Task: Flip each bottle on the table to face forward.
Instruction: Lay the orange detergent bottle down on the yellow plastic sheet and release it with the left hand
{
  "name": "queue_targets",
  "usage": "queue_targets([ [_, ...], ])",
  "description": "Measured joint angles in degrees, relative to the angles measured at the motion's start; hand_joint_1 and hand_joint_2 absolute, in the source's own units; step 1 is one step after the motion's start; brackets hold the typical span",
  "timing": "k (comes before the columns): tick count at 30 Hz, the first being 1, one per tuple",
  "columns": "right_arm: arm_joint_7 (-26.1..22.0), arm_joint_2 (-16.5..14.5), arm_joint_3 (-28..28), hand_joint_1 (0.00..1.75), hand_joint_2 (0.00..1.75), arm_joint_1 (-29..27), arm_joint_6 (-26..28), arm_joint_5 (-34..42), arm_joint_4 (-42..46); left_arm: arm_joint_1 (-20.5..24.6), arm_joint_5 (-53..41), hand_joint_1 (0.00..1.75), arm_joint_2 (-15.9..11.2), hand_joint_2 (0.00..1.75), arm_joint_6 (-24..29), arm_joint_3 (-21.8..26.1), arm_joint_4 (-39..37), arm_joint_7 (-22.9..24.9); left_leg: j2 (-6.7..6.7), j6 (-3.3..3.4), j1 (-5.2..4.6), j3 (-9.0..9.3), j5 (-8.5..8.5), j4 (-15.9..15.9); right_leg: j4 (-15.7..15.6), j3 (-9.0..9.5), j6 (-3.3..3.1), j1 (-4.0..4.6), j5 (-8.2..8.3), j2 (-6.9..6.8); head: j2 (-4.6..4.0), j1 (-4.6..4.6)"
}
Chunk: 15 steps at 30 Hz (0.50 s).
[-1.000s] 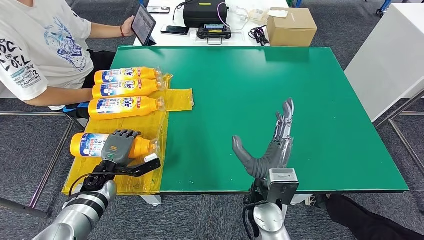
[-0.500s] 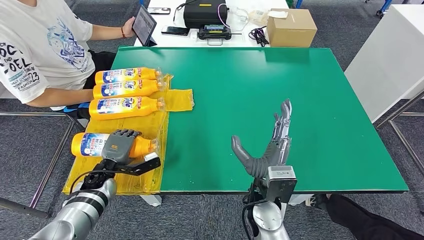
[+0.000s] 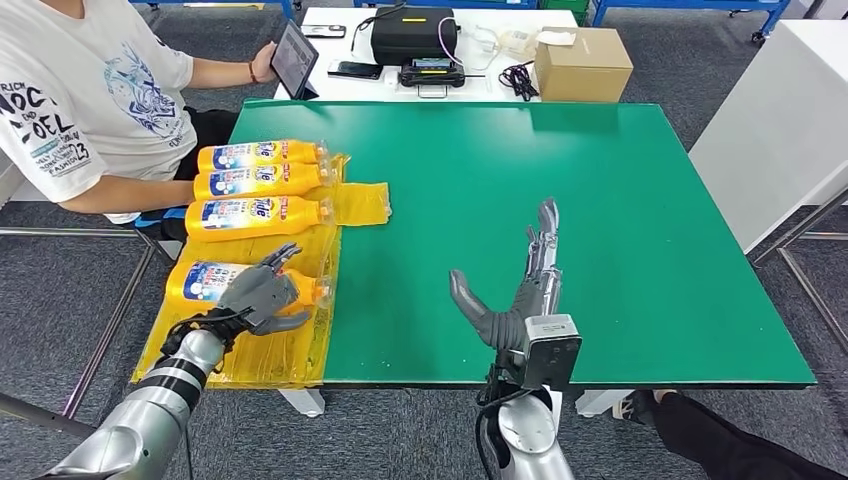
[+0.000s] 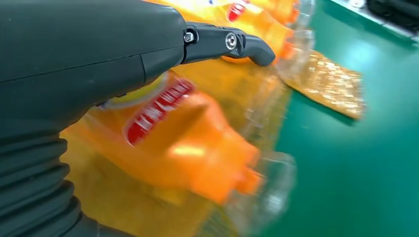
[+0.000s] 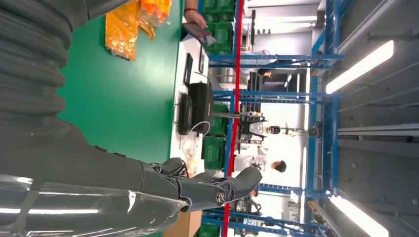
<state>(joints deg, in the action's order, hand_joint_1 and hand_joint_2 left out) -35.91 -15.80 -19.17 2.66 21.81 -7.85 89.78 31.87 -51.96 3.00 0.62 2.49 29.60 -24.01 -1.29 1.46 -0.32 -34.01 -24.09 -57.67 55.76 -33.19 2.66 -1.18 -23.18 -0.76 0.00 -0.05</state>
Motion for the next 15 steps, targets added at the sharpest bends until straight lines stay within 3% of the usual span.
queue_targets([
  [6,0.3,-0.4,0.0,0.00,1.75,0.7,-0.5,0.5,-2.1,-0.5,7.7,0.00,0.5,0.00,-6.8,0.7,0.1,-1.8,0.02,0.01,0.00,0.21,0.04,0.0,0.0,0.22,0.10,0.01,0.09,0.01,0.00,-0.01],
  [12,0.6,-1.0,0.0,0.00,1.75,1.6,-1.0,0.2,-4.3,-2.2,26.7,0.00,0.7,0.00,-25.8,5.3,0.3,-3.5,0.08,0.00,0.02,0.25,0.04,0.0,0.0,0.21,0.09,0.02,0.08,0.06,0.00,-0.01],
  [15,0.6,-1.2,-0.1,0.00,1.75,1.7,-1.1,-0.1,-5.1,-3.6,31.8,0.00,1.2,0.00,-29.4,7.9,0.9,-3.3,0.04,0.00,0.02,0.22,0.04,0.0,0.0,0.18,0.10,0.01,0.05,0.05,0.00,0.01],
])
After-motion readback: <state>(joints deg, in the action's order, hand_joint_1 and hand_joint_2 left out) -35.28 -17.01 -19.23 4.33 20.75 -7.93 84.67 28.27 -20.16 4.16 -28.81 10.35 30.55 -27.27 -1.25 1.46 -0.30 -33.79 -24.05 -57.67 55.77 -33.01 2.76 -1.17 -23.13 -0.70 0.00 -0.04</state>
